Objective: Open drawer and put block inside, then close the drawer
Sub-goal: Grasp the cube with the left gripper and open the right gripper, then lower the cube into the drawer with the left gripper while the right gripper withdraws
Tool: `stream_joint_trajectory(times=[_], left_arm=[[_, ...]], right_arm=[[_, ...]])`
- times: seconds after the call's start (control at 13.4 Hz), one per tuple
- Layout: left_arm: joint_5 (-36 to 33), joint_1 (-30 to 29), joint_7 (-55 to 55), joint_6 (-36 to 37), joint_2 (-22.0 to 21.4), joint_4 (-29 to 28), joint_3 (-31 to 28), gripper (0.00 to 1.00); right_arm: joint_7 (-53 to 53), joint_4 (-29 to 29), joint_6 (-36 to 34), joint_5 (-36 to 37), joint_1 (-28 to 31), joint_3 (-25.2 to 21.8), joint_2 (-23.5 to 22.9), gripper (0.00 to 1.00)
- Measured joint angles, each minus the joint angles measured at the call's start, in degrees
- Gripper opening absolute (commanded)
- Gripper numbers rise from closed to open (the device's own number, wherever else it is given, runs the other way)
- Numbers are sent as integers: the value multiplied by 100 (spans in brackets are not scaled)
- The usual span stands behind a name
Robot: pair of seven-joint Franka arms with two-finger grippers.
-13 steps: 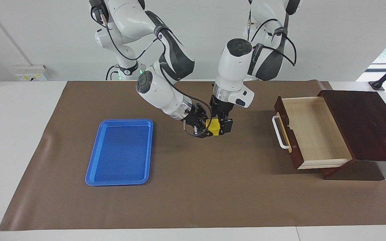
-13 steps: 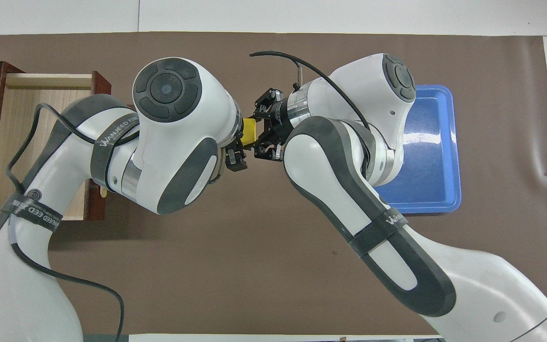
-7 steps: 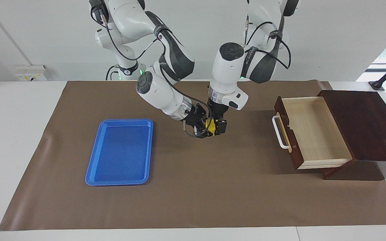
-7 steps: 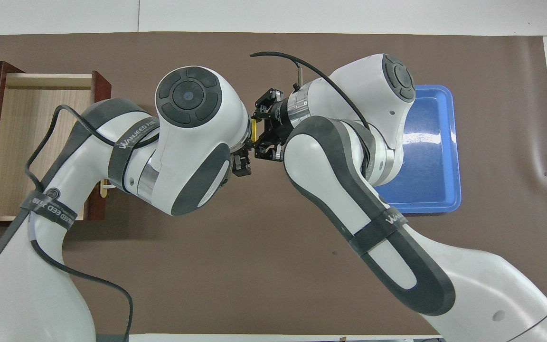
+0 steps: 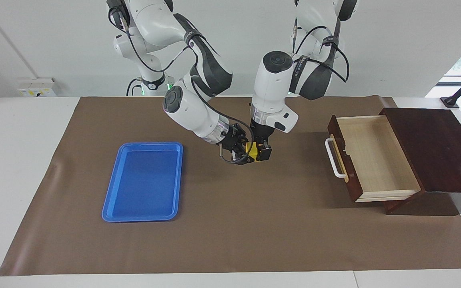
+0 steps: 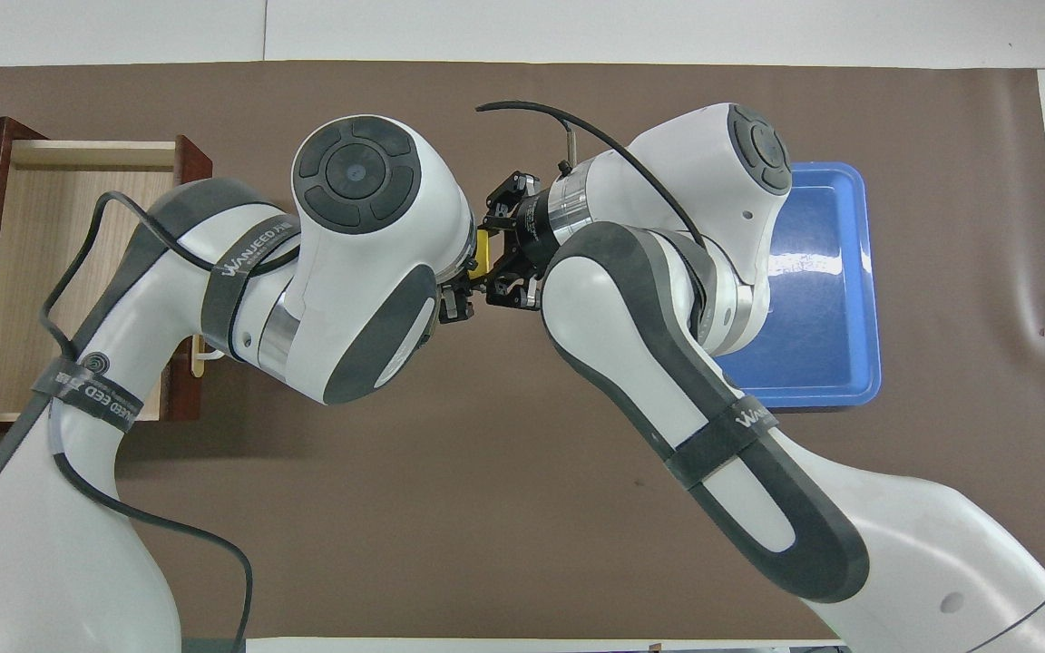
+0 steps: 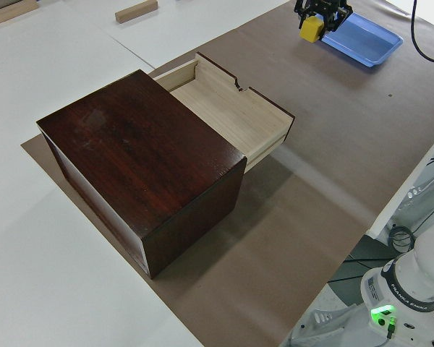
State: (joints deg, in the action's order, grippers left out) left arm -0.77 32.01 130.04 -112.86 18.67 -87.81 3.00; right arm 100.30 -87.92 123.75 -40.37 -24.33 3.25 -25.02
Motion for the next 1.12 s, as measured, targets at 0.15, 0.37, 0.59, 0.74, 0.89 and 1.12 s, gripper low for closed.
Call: stream_joint_trajectory(times=[0.15,0.37,0.59,0.74,0.89,1.12], left_arm=[[-3,1,1,31,1,8,7,0],[-8,5,3,48,5,13,21,0],[-8,6,-1,48,15,13,26,0],[-9,6,-2,48,15,13,28,0],[-13,4,-55,123,16,17,17,0],[-12,-62,-330,524,7,199,-63,0]], right_arm=[[145,8,43,-9,12,-10,-5,94],[162,18,74,-10,76,-37,-18,95],[162,48,38,-10,220,-53,-18,95],[162,56,-32,-10,326,-56,-16,95],[162,71,-76,-10,373,-56,-12,95],[162,83,-82,-10,366,-51,-4,95]])
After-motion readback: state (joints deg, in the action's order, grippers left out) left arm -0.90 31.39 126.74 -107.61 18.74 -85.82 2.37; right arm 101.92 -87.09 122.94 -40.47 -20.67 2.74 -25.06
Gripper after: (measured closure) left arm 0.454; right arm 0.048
